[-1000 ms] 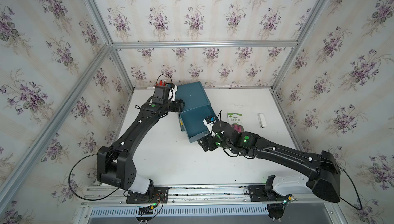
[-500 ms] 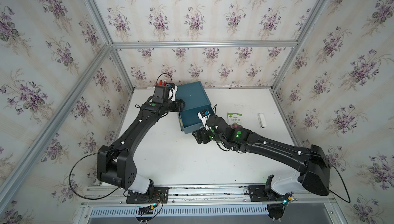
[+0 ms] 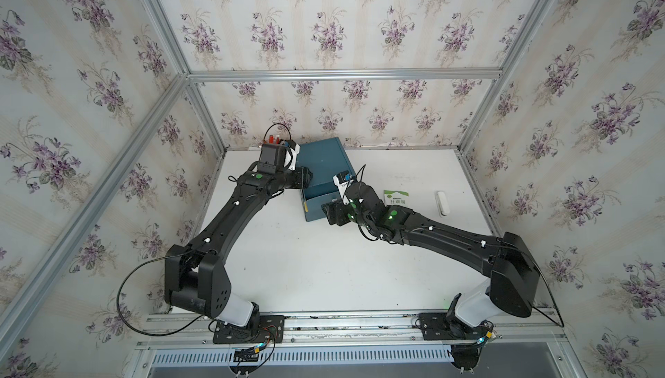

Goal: Take the seed bags out of the drawer
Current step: Close the drawer in the storage box.

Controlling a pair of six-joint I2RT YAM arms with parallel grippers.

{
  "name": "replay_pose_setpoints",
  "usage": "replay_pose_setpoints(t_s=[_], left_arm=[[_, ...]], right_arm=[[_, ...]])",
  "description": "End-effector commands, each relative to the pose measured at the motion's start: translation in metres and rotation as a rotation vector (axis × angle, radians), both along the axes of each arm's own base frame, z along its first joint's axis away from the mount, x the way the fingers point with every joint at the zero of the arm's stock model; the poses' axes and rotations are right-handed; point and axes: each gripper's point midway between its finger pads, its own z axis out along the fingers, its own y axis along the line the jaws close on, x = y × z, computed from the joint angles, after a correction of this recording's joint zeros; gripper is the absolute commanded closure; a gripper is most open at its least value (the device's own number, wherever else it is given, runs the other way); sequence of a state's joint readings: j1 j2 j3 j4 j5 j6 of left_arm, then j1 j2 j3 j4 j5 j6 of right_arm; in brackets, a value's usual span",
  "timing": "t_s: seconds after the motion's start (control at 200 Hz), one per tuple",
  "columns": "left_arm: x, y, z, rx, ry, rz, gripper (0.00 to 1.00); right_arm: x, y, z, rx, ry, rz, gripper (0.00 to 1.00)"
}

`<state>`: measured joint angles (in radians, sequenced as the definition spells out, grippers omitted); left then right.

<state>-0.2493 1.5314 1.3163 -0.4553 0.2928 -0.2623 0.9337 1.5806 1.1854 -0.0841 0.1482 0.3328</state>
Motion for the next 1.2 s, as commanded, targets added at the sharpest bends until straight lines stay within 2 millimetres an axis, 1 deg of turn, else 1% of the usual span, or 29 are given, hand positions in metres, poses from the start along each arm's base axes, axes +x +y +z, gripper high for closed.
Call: replay_pose_setpoints(t_s=[0.0, 0.14, 0.55, 0.779, 0.939, 1.004, 1.054, 1.094, 1.194], left_arm=[[-0.034, 0.009, -0.042, 0.086, 0.190, -0.035, 0.39], [-0.036, 0.009, -0.041, 0.085, 0.192, -0.038, 0.39], [-0.038, 0.007, -0.040, 0.078, 0.194, -0.051, 0.39], [-0.040, 0.007, -0.042, 0.079, 0.199, -0.059, 0.39], [-0.041, 0.007, -0.042, 0.082, 0.198, -0.059, 0.39], [-0.041, 0.007, -0.042, 0.080, 0.198, -0.060, 0.39], [-0.041, 0.007, -0.041, 0.080, 0.197, -0.060, 0.39], [-0.040, 0.007, -0.042, 0.081, 0.199, -0.058, 0.39], [-0.040, 0.007, -0.042, 0.080, 0.200, -0.057, 0.39]], right_arm=[[0.015, 0.005, 0.013, 0.049, -0.058, -0.023, 0.18], [0.024, 0.007, 0.013, 0.077, -0.067, -0.047, 0.18], [0.043, 0.013, 0.013, 0.111, -0.118, -0.091, 0.18], [0.050, 0.015, 0.010, 0.120, -0.131, -0.115, 0.18], [0.051, 0.013, 0.007, 0.123, -0.127, -0.127, 0.18], [0.048, 0.010, 0.005, 0.130, -0.125, -0.128, 0.16], [0.044, 0.007, 0.006, 0.143, -0.128, -0.125, 0.12], [0.040, 0.002, 0.002, 0.146, -0.124, -0.128, 0.10], [0.034, -0.008, -0.008, 0.139, -0.115, -0.133, 0.01]])
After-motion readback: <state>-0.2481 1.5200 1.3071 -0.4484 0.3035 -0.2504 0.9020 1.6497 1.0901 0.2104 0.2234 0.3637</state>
